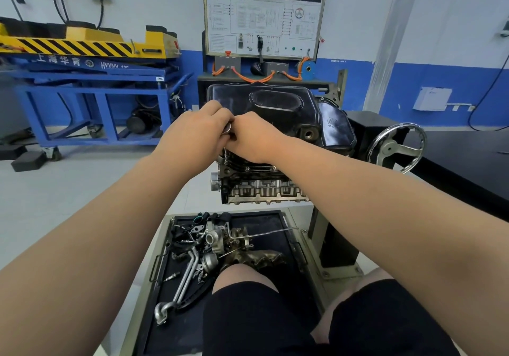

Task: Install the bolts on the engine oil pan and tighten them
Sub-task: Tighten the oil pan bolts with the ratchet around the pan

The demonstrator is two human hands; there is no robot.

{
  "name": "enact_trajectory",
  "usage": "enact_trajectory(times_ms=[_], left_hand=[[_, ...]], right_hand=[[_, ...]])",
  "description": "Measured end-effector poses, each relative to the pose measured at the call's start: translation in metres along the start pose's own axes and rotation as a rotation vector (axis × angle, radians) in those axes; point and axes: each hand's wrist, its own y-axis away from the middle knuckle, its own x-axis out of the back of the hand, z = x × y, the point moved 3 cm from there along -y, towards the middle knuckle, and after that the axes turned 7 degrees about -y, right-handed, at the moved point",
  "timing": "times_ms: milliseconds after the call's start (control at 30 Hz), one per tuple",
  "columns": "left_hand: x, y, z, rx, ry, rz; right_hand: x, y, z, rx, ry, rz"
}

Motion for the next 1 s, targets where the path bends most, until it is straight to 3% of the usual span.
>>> enact_trajectory(times_ms=[333, 467, 633, 700, 900, 1000], left_hand=[[0.003, 0.006, -0.006, 0.044, 0.118, -0.003], [0.011, 0.006, -0.005, 0.019, 0.180, -0.045], [0.013, -0.001, 0.000, -0.022, 0.155, -0.115], [0.012, -0.003, -0.001, -0.008, 0.111, -0.116], [0.003, -0.007, -0.004, 0.342, 0.075, -0.165], [0.000, -0.008, -0.007, 0.398, 0.018, -0.151]], right_hand=[[0.001, -0.005, 0.007, -0.008, 0.133, 0.004], [0.000, -0.009, 0.017, 0.141, 0.219, 0.066], [-0.011, -0.029, 0.017, 0.150, 0.186, -0.079], [-0.018, -0.032, 0.017, 0.128, 0.157, -0.059], [-0.027, -0.031, 0.018, 0.112, 0.258, 0.061], [-0.027, -0.029, 0.016, 0.124, 0.258, 0.054]])
